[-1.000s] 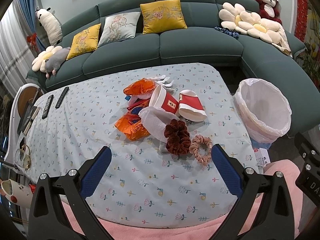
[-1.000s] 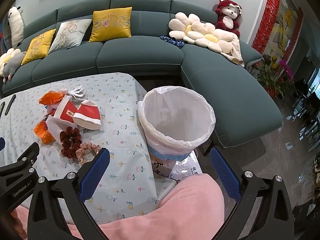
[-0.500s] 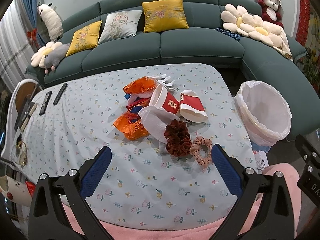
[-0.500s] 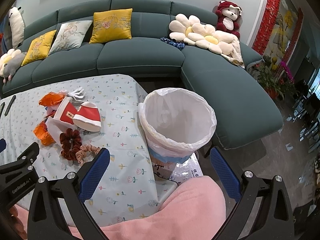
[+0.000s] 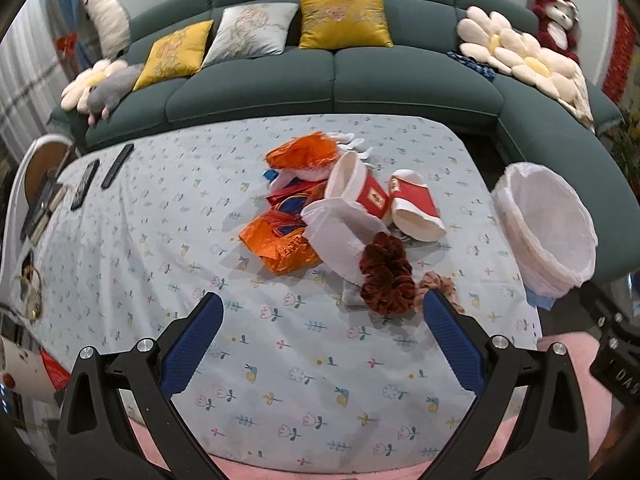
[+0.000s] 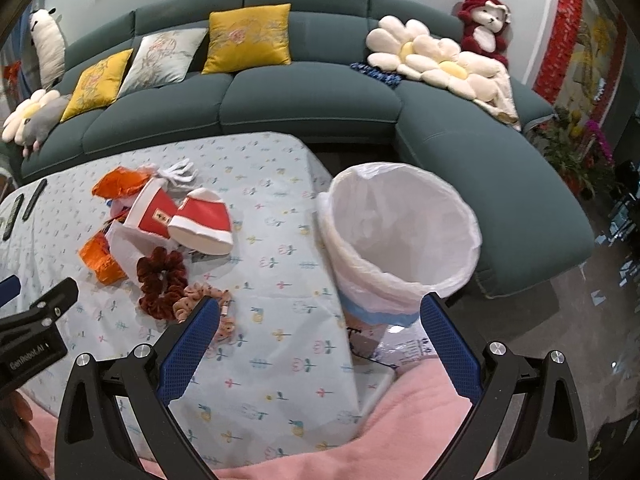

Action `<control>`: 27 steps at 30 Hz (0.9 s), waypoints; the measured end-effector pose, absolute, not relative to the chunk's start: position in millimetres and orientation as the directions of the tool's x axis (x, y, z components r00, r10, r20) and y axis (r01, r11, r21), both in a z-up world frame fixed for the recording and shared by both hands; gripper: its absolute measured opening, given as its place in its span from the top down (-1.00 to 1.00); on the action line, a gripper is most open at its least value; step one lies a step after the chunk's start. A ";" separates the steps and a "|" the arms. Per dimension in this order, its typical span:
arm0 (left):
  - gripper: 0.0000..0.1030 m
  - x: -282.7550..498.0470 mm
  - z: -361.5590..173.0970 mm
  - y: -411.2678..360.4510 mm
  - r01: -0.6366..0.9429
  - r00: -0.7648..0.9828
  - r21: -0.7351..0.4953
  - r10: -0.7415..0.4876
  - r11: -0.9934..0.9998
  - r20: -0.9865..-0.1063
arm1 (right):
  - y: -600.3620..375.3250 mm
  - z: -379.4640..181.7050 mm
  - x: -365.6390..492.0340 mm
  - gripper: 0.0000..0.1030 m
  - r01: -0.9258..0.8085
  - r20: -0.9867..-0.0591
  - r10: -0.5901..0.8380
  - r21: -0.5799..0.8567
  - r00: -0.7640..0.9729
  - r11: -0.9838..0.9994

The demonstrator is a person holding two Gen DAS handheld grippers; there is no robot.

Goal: Collect trash
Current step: 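Grasp the dark red scrunchie with the left tool while the right tool grasps the pink scrunchie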

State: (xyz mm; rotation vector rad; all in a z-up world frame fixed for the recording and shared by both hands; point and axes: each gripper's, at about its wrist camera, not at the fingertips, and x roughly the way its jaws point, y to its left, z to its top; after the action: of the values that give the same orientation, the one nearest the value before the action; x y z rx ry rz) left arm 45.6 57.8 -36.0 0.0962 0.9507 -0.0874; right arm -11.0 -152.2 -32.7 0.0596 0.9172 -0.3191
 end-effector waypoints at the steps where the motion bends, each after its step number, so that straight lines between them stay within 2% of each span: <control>1: -0.86 47.9 -38.6 60.5 0.107 0.575 0.038 -0.031 0.994 -0.818 | -150.6 -36.1 -8.0 -0.86 0.293 -0.792 -0.240 -0.082 0.562 0.953; 12: -0.80 88.6 -82.9 31.8 0.173 0.492 -0.009 -0.094 0.985 -0.865 | -143.6 -73.2 21.2 -0.86 0.252 -0.837 -0.200 -0.077 0.510 0.965; 16: -0.38 107.6 -104.9 25.7 0.159 0.416 -0.074 -0.134 0.985 -0.900 | -147.3 -83.7 28.1 -0.86 0.249 -0.848 -0.193 -0.075 0.493 0.966; 21: -0.20 119.3 -120.0 20.1 0.161 0.396 -0.079 -0.138 0.984 -0.908 | -146.0 -103.7 39.3 -0.84 0.233 -0.865 -0.169 -0.063 0.472 0.971; 24: 0.04 121.9 -125.4 16.9 0.176 0.380 -0.083 -0.145 0.981 -0.913 | -142.6 -115.2 47.6 -0.77 0.224 -0.880 -0.139 -0.039 0.455 0.974; 26: 0.35 122.9 -129.9 17.4 0.179 0.361 -0.098 -0.159 0.979 -0.919 | -138.8 -124.5 53.8 -0.68 0.210 -0.890 -0.110 -0.017 0.441 0.978; 27: 0.43 123.5 -131.6 17.2 0.182 0.352 -0.104 -0.164 0.978 -0.921 | -136.2 -128.9 56.8 -0.65 0.202 -0.895 -0.101 -0.012 0.435 0.979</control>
State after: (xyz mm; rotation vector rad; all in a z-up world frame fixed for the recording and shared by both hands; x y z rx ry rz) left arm 123.5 17.2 -131.6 0.0173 1.1900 -0.2240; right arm 56.8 -136.2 -128.9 0.1019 1.1056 -0.1889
